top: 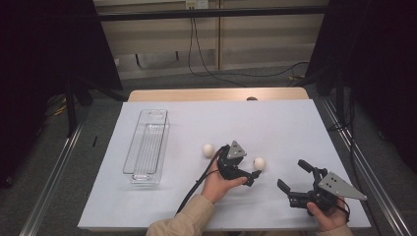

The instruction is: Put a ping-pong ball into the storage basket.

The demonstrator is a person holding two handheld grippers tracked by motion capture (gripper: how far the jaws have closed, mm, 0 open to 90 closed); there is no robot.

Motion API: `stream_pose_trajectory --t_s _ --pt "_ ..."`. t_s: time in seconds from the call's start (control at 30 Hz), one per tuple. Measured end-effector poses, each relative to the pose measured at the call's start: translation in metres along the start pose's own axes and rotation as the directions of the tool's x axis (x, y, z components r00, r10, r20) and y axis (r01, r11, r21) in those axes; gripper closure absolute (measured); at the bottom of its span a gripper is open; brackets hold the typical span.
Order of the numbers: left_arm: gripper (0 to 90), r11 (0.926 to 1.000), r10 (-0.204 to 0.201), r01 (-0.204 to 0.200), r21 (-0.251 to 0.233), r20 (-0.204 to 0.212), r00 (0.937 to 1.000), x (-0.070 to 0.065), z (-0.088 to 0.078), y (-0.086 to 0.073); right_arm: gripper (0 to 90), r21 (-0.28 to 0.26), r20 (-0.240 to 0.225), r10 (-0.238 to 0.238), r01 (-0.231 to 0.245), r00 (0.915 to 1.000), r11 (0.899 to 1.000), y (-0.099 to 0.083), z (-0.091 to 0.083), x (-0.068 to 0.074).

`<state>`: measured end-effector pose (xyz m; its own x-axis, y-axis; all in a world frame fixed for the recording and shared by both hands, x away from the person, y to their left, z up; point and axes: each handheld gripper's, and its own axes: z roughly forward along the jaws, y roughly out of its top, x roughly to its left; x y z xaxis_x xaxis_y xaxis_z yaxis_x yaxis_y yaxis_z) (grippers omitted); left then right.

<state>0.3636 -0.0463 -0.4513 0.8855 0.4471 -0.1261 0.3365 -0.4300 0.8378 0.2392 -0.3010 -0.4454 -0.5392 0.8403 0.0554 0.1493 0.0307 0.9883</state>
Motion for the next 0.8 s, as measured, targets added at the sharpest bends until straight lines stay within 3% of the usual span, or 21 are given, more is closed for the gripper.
stream_pose_trajectory --t_s 0.8 --pt "3.7 0.9998 -0.007 0.007 0.019 -0.010 0.9999 0.0011 0.0087 0.0021 2.6 0.000 -0.001 -0.007 0.007 1.0000 1.000 0.0000 0.0005 0.0006"
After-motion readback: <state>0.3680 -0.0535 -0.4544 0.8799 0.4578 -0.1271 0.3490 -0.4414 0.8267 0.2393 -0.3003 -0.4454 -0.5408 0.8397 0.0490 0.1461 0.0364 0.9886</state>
